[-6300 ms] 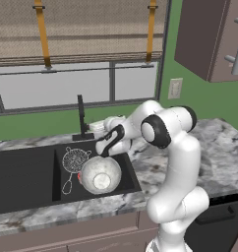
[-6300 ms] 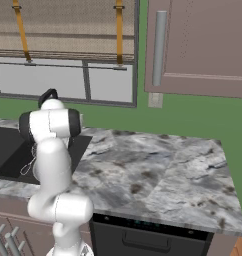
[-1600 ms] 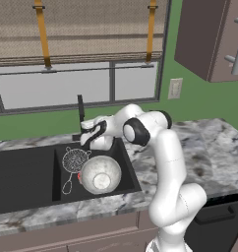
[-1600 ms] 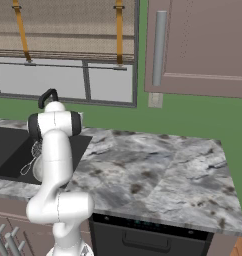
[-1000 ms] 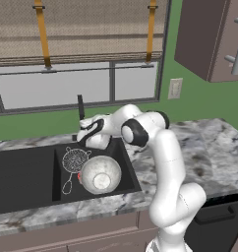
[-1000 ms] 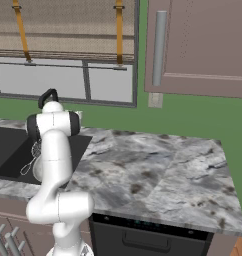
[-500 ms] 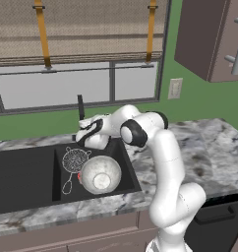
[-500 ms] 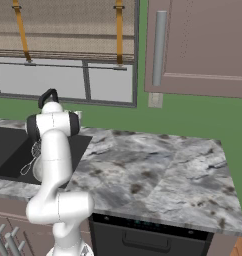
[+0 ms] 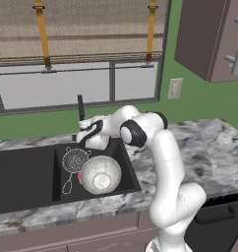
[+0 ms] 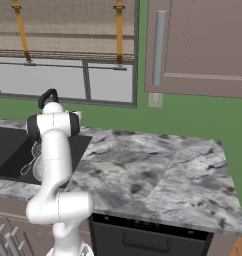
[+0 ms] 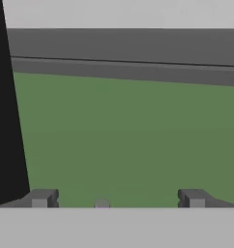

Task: Pick the strainer and bowl and place them in the sink. Then turn on the water.

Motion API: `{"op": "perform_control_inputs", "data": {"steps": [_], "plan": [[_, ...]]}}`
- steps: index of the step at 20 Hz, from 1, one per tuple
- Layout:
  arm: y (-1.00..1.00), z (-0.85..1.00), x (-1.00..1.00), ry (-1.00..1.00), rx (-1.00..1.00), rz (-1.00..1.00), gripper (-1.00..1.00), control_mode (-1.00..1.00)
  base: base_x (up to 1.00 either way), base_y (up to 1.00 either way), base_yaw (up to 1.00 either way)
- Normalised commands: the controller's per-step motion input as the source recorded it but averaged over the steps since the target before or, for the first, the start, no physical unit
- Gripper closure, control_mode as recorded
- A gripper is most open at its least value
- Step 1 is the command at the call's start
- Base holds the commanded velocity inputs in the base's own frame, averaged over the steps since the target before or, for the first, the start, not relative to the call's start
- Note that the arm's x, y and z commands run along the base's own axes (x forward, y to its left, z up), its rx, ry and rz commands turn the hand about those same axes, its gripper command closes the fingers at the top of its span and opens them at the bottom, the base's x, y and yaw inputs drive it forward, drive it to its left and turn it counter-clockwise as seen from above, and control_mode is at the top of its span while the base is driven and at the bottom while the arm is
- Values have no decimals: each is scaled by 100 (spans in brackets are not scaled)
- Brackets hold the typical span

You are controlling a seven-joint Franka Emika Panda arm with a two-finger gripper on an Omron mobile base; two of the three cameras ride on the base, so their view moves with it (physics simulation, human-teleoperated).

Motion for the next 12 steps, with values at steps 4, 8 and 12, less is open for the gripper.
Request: {"op": "perform_control_inputs", "data": {"steps": [4,8,12], "plan": [[0,-14,-5,-6,2,0,-100,-100,0,0,0],[-2,-8,-5,-5,3,0,-100,-100,0,0,0],[-21,-5,-1,-5,6,0,-100,-100,0,0,0]]}}
